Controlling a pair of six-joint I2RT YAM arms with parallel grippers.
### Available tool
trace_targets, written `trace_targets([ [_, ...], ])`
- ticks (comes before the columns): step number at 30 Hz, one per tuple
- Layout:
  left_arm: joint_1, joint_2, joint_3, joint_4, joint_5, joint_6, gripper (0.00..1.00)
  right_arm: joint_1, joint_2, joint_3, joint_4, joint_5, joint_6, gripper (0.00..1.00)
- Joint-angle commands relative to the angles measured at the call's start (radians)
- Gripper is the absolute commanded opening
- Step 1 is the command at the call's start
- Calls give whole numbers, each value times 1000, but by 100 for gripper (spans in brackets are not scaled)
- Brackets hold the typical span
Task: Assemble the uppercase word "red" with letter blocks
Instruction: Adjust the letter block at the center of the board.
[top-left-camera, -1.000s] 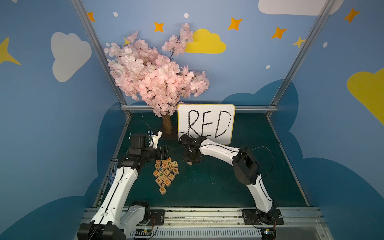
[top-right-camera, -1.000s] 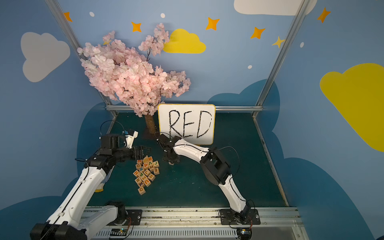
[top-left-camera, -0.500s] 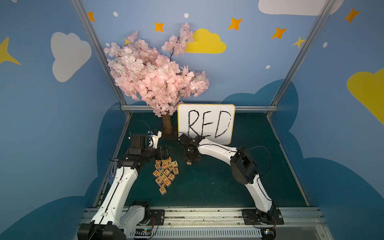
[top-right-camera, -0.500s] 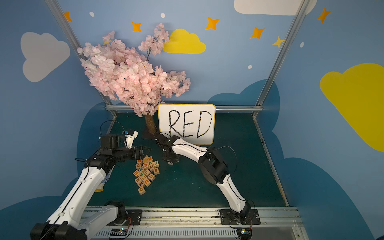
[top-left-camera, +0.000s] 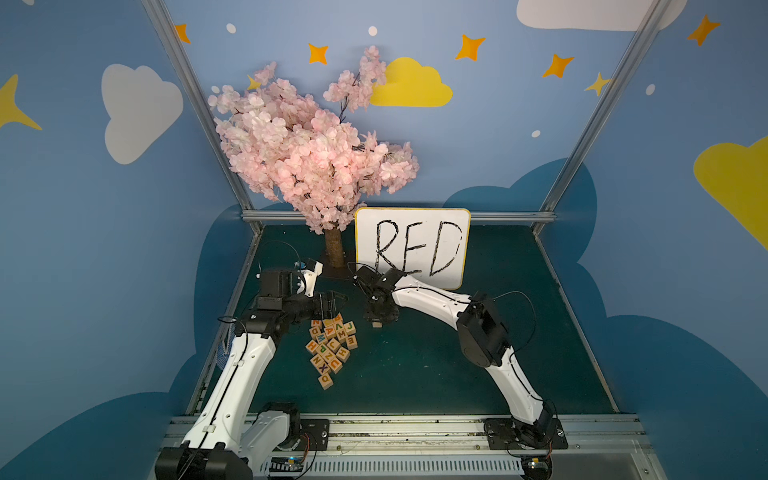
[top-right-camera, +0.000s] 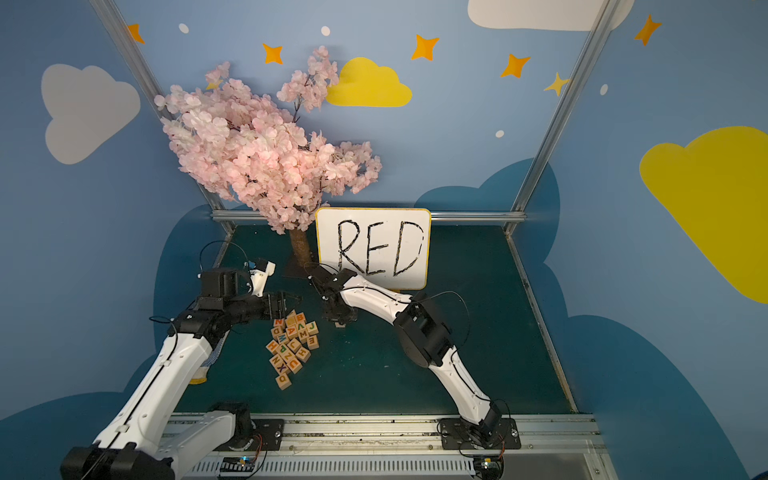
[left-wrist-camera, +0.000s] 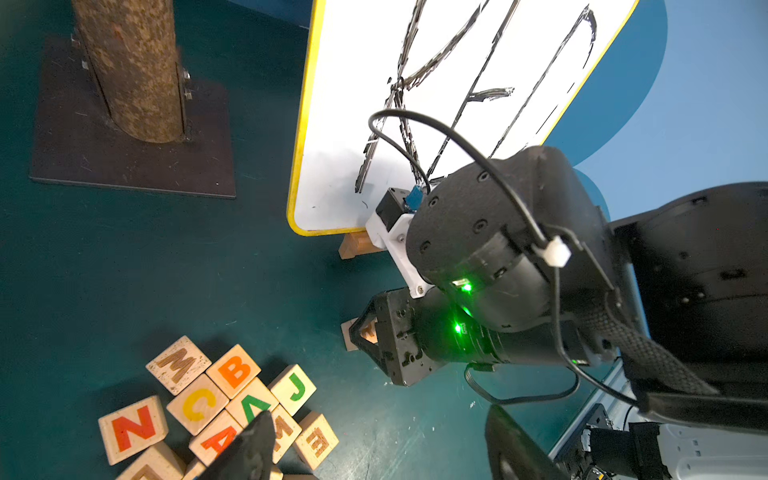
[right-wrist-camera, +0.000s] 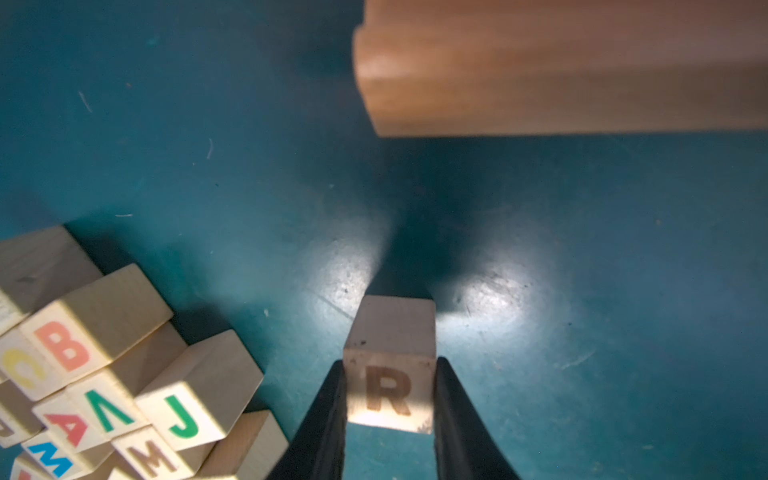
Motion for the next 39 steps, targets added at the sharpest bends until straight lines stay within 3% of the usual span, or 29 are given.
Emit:
trace_targets([
  [1, 5, -12, -11, 6, 15, 0, 78, -7, 29, 24, -37, 30, -23, 29],
  [11, 7, -8, -11, 6, 18, 0, 78, -20, 40, 29, -40, 16, -23, 34],
  [17, 10, -10, -12, 7, 18, 0, 78, -24, 29, 24, -28, -5, -30, 45],
  [26, 11, -17, -11, 7, 14, 0, 78, -22, -10, 25, -34, -48, -57, 55],
  [37, 15, -32, -11, 1, -3, 5, 79, -5, -58, 24, -62, -8, -124, 54],
  [39, 19, -33, -9, -3, -12, 8, 79, -13, -59, 44, -80, -51, -154, 54],
])
